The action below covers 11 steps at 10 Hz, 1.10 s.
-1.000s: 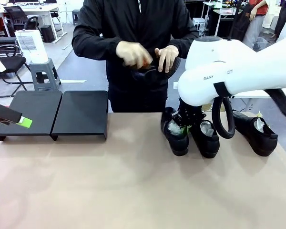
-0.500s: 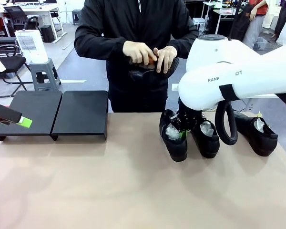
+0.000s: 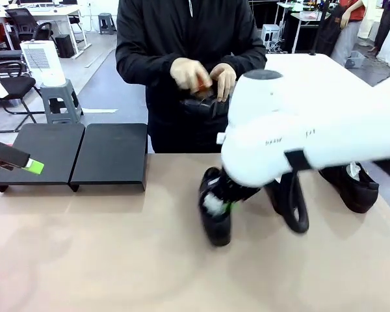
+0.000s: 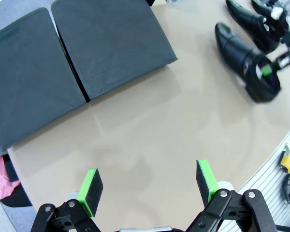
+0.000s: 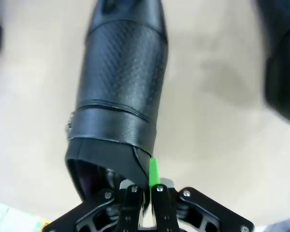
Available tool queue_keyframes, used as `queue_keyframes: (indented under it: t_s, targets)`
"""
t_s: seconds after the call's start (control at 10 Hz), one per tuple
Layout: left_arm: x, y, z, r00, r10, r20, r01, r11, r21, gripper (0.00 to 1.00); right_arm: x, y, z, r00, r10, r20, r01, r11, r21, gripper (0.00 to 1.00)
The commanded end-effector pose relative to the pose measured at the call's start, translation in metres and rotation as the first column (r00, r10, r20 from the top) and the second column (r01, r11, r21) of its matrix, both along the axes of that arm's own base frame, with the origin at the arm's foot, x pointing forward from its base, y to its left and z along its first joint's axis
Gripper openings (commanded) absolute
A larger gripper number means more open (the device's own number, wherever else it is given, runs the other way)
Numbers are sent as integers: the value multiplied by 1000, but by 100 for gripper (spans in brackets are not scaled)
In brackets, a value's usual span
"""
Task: Organize the shoes by placing them on the stand.
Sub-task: Pick up one Shoe and place it in the middle of the table.
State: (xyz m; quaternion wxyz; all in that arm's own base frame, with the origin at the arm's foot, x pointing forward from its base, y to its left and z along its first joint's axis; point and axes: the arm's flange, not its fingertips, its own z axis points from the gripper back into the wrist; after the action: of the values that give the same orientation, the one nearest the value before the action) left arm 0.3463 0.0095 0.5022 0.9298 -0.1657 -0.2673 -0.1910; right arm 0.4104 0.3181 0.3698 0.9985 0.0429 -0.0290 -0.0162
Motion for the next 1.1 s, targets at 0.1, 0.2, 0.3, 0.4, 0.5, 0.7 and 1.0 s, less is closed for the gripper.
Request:
queue_keyframes:
  t_s: [0.1, 0.2, 0.3, 0.4, 0.5, 0.7, 1.0]
  targets:
    - [0, 2, 0, 1000, -12, 4, 12, 1000, -14, 100, -66, 37, -20, 997, -54, 52, 46, 989, 142, 0]
    - [0, 2, 0, 1000, -12, 4, 12, 1000, -14, 100, -76, 42, -25, 1000, -10, 29, 5, 985, 172, 0]
    - [0, 2, 0, 1000, -12, 4, 12, 1000, -14, 100, -87, 44, -25, 999, -38, 21, 32, 978, 208, 0]
    - [0, 2, 0, 1000, -12, 4, 12, 1000, -14, 100, -95, 44, -22, 998, -13, 55, 1, 978, 211, 0]
    - [0, 2, 0, 1000, -12, 4, 12, 1000, -14, 100, -91, 40, -23, 999, 12, 38, -19, 980, 197, 4]
    - [0, 2, 0, 1000, -12, 4, 12, 1000, -14, 100, -86, 35, -24, 998, 56, 18, -58, 984, 169, 43]
    - [0, 2, 0, 1000, -12, 4, 12, 1000, -14, 100, -86, 39, -16, 995, 103, 16, -104, 977, 184, 100]
